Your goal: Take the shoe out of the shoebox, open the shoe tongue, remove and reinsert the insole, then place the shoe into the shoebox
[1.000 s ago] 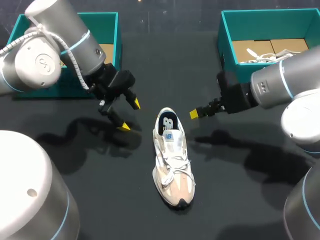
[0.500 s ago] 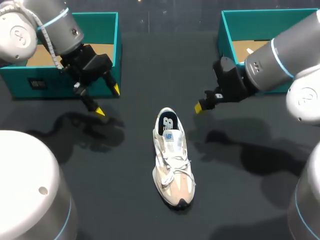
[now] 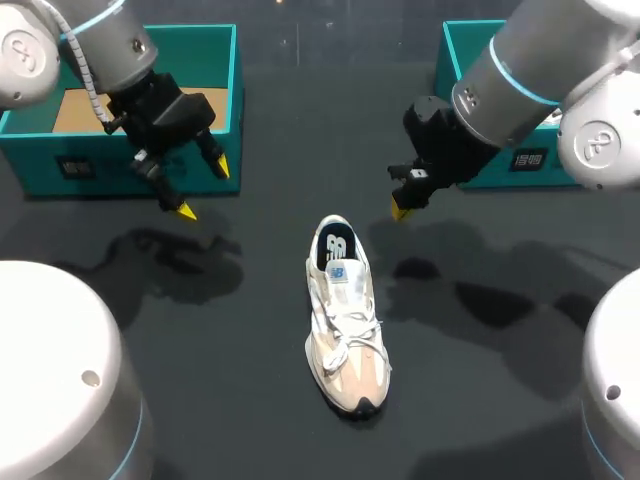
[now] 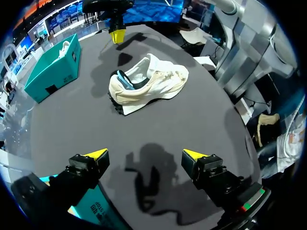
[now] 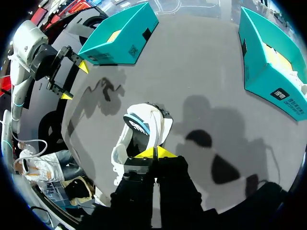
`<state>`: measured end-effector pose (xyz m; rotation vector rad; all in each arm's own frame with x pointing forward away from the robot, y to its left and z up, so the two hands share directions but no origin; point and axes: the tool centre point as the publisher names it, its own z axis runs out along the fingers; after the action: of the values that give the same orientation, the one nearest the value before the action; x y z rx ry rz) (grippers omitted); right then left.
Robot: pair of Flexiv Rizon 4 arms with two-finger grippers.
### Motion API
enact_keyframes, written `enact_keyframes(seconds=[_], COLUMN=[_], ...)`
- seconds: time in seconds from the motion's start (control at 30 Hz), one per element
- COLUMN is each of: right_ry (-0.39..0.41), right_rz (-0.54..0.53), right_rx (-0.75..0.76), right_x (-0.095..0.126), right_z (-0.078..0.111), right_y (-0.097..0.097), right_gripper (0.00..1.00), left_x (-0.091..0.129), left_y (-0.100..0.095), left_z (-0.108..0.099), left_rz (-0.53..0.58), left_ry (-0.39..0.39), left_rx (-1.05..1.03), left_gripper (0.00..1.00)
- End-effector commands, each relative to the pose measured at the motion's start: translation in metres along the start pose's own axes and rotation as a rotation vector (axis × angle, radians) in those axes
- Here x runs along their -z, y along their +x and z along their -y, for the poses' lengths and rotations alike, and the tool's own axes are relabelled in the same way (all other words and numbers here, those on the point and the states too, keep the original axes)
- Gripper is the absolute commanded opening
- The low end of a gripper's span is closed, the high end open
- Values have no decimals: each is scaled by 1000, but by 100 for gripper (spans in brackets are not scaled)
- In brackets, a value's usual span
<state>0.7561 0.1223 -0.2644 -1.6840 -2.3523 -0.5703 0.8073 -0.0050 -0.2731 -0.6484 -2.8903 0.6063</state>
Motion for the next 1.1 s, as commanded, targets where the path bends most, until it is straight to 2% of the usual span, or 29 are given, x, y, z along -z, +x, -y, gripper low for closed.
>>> enact_keyframes(seconds=[0.03, 0.23, 0.37, 0.43, 0.77, 0.83, 0.93, 1.1], right_ry=[-14, -47, -22, -25, -25, -25, -43, -58], right_rz=[138, 225, 315, 341, 341, 341, 365, 365], right_rx=[-27, -69, -103, -123, -123, -123, -107, -93], right_x=[-12, -16, -25, -30, -30, -30, -39, -57], right_z=[0, 4, 5, 8, 8, 8, 2, 2], right_y=[15, 40, 56, 62, 62, 62, 74, 79], right_gripper=[0, 0, 0, 0, 0, 0, 0, 0], left_x=[18, 35, 50, 50, 50, 51, 55, 58], left_y=[-14, -21, -25, -25, -25, -30, -36, -44], left_z=[-3, -24, -43, -43, -43, -42, -45, -50], left_rz=[-34, -98, -134, -134, -134, -127, -102, -104], left_ry=[-54, -86, -68, -68, -68, -48, -13, 1], left_rx=[-50, -171, -261, -261, -261, -254, -212, -164], left_gripper=[100, 100, 100, 100, 100, 100, 100, 100])
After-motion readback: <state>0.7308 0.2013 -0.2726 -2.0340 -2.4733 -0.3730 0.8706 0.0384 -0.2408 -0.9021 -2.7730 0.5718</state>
